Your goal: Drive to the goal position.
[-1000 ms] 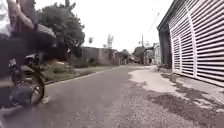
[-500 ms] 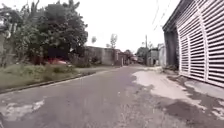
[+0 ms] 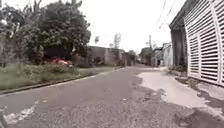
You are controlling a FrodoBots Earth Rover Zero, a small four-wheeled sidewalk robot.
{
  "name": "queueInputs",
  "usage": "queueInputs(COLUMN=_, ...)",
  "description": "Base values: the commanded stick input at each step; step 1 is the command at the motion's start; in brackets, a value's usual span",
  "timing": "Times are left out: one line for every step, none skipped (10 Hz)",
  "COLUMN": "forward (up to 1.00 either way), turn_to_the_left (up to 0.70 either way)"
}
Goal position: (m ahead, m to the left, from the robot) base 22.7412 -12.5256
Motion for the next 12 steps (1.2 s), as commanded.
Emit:
queueInputs(forward=0.70, turn_to_the_left=0.07)
queueInputs(forward=0.70, turn_to_the_left=0.07)
queueInputs(forward=0.70, turn_to_the_left=0.07)
queueInputs(forward=0.70, turn_to_the_left=0.07)
queueInputs(forward=0.70, turn_to_the_left=0.07)
queueInputs(forward=0.70, turn_to_the_left=0.07)
queueInputs(forward=0.70, turn_to_the_left=0.07)
queueInputs(forward=0.70, turn_to_the_left=0.07)
queueInputs(forward=0.70, turn_to_the_left=0.07)
queueInputs(forward=0.70, turn_to_the_left=0.07)
queueInputs(forward=0.70, turn_to_the_left=0.07)
queueInputs(forward=0.70, turn_to_the_left=0.07)
